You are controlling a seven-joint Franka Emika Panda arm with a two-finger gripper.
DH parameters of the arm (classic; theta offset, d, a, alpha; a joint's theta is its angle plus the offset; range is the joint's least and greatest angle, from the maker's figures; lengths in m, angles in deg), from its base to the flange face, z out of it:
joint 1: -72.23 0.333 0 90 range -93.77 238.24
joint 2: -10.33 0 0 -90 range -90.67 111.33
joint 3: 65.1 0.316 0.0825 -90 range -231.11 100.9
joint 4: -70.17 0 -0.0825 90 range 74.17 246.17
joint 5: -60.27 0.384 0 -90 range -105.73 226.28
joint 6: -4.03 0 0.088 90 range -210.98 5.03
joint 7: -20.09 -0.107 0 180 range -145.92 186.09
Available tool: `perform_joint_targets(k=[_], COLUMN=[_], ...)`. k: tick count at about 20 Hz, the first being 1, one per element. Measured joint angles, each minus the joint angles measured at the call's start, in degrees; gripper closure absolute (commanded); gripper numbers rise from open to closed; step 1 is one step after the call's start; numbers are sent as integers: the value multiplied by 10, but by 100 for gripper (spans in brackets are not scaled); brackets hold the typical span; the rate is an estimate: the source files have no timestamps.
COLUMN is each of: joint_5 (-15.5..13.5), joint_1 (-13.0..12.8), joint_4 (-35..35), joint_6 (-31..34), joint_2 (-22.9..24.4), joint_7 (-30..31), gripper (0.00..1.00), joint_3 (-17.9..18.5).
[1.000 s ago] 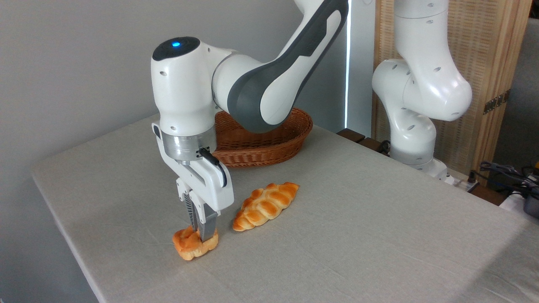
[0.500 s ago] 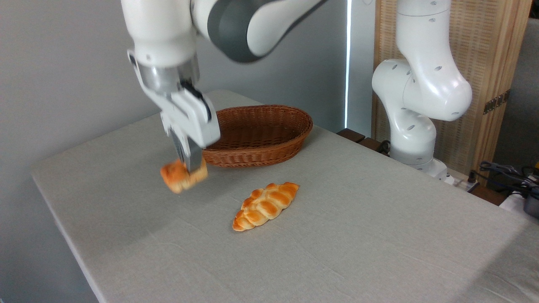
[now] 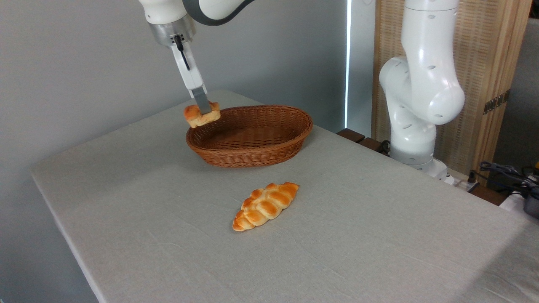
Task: Put bread into the basket
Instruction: 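Lift the round roll and carry it over the wicker basket, then lower the roll into the basket and open the gripper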
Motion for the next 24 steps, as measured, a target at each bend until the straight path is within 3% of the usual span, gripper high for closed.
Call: perform_joint_targets(k=[2, 5, 15, 24], joint_5=[4, 4, 4, 4], joint_1=[-21, -35, -54, -55], joint_4=[23, 63, 82, 77], joint_6=[-3, -31, -49, -52], joint_2=[1, 0, -4, -4], joint_7=[0, 0, 0, 0], gripper=[42, 0, 0, 0], joint_3=[0, 0, 1, 5])
